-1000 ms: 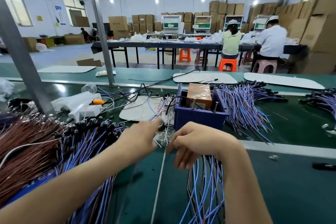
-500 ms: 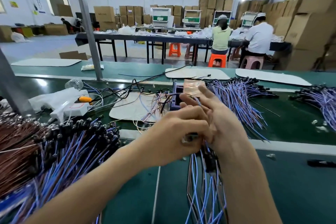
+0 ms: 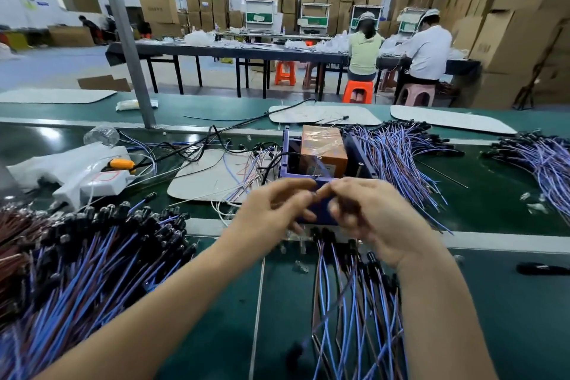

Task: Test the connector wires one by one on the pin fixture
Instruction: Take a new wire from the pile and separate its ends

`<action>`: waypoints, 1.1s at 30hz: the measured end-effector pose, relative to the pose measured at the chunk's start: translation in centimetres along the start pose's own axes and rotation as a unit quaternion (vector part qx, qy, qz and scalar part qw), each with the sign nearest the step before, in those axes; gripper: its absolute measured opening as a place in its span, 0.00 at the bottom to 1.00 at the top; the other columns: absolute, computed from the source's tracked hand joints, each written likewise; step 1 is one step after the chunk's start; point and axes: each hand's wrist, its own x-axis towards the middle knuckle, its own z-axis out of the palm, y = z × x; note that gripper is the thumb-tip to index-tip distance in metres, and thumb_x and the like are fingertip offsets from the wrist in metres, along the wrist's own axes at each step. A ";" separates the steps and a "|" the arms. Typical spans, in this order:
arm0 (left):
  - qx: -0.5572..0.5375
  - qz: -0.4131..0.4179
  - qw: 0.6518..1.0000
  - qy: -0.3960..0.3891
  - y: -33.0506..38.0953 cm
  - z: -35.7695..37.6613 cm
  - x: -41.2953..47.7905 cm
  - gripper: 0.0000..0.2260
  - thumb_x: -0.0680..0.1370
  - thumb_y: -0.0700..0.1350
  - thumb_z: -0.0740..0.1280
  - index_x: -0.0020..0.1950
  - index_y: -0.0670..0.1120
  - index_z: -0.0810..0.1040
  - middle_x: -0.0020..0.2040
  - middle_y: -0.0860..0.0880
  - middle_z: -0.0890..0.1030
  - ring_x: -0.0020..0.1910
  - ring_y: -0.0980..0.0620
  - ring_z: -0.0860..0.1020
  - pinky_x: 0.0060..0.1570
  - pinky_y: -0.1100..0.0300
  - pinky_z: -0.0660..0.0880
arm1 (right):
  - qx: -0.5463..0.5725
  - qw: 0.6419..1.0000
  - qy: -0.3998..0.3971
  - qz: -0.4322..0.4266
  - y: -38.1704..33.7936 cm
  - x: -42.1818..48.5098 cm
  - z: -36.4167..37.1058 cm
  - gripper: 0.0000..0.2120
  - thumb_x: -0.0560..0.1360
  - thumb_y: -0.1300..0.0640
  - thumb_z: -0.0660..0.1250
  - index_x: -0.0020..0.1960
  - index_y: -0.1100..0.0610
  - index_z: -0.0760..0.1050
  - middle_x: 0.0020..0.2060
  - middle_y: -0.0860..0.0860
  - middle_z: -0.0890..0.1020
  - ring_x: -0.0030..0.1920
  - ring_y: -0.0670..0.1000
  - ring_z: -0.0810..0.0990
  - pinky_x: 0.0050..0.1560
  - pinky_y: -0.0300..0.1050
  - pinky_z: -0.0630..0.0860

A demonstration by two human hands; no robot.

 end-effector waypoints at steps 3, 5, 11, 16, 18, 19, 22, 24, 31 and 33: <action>-0.142 -0.038 0.985 0.093 -0.8 -1.1 1.0 0.10 0.79 0.42 0.62 0.55 0.43 0.80 0.45 0.48 0.85 0.35 0.55 0.80 0.33 0.65 0.75 | -0.091 0.993 -0.070 0.023 0.4 -0.1 1.9 0.13 0.80 0.64 0.60 0.39 0.64 0.77 0.24 0.53 0.77 0.21 0.45 0.69 0.20 0.35 0.66; -0.146 -0.038 0.983 0.105 -1.2 -1.5 1.2 0.08 0.79 0.41 0.62 0.52 0.44 0.81 0.41 0.48 0.85 0.33 0.57 0.78 0.33 0.67 0.75 | -0.118 0.990 -0.075 0.029 0.7 0.0 2.4 0.12 0.80 0.64 0.60 0.40 0.65 0.77 0.25 0.54 0.78 0.22 0.47 0.73 0.22 0.36 0.71; -0.119 -0.084 0.978 0.149 -2.7 -1.4 1.3 0.09 0.81 0.38 0.61 0.49 0.42 0.82 0.32 0.51 0.82 0.29 0.58 0.76 0.35 0.66 0.78 | -0.185 0.983 0.007 0.022 1.0 0.4 1.2 0.11 0.79 0.67 0.58 0.41 0.66 0.75 0.33 0.63 0.83 0.31 0.57 0.83 0.33 0.45 0.82; 0.012 -0.064 0.986 0.151 -3.9 -1.7 1.8 0.12 0.82 0.37 0.59 0.60 0.45 0.79 0.26 0.55 0.72 0.26 0.55 0.66 0.30 0.60 0.67 | -0.157 0.983 0.097 0.002 0.7 0.4 -1.7 0.15 0.77 0.73 0.55 0.60 0.60 0.68 0.40 0.61 0.83 0.26 0.56 0.82 0.27 0.44 0.79; 0.087 -0.033 0.987 0.128 -4.4 -1.4 1.7 0.14 0.81 0.36 0.60 0.65 0.45 0.76 0.25 0.57 0.70 0.24 0.57 0.63 0.27 0.64 0.62 | -0.159 0.977 0.139 -0.027 0.7 0.3 -3.2 0.29 0.76 0.74 0.55 0.71 0.51 0.62 0.45 0.60 0.81 0.27 0.57 0.83 0.26 0.43 0.78; 0.126 -0.015 0.985 0.117 -4.6 -1.2 1.6 0.15 0.80 0.36 0.61 0.66 0.46 0.75 0.25 0.57 0.69 0.23 0.58 0.62 0.26 0.66 0.61 | -0.160 0.974 0.159 -0.039 0.6 0.2 -3.7 0.32 0.76 0.74 0.55 0.74 0.49 0.60 0.45 0.59 0.81 0.27 0.56 0.83 0.26 0.43 0.78; 0.212 0.021 0.972 0.100 -5.1 -1.1 1.1 0.15 0.80 0.38 0.63 0.66 0.47 0.76 0.25 0.56 0.68 0.25 0.57 0.60 0.26 0.68 0.60 | -0.153 0.967 0.196 -0.046 0.6 0.1 -4.6 0.28 0.76 0.73 0.56 0.73 0.56 0.66 0.43 0.59 0.81 0.24 0.54 0.81 0.24 0.41 0.76; 0.238 0.027 0.965 0.103 -5.3 -1.1 1.1 0.15 0.80 0.38 0.63 0.65 0.48 0.77 0.24 0.58 0.68 0.23 0.57 0.62 0.26 0.69 0.60 | -0.166 0.963 0.212 -0.030 0.8 0.1 -4.9 0.23 0.77 0.73 0.57 0.68 0.60 0.71 0.40 0.59 0.82 0.22 0.54 0.80 0.22 0.40 0.75; 0.261 0.017 0.960 0.097 -5.9 -1.0 1.1 0.14 0.79 0.39 0.64 0.64 0.47 0.78 0.27 0.54 0.73 0.25 0.58 0.63 0.28 0.68 0.64 | -0.203 0.956 0.213 0.015 0.8 0.0 -5.3 0.15 0.76 0.70 0.56 0.53 0.56 0.76 0.32 0.59 0.82 0.18 0.50 0.73 0.19 0.38 0.70; 0.265 0.015 0.960 0.092 -6.1 -1.0 1.1 0.15 0.79 0.39 0.64 0.65 0.48 0.77 0.28 0.55 0.74 0.24 0.59 0.65 0.29 0.69 0.65 | -0.206 0.956 0.209 0.026 0.9 0.0 -5.3 0.14 0.76 0.70 0.56 0.52 0.56 0.76 0.33 0.60 0.82 0.18 0.50 0.72 0.19 0.37 0.68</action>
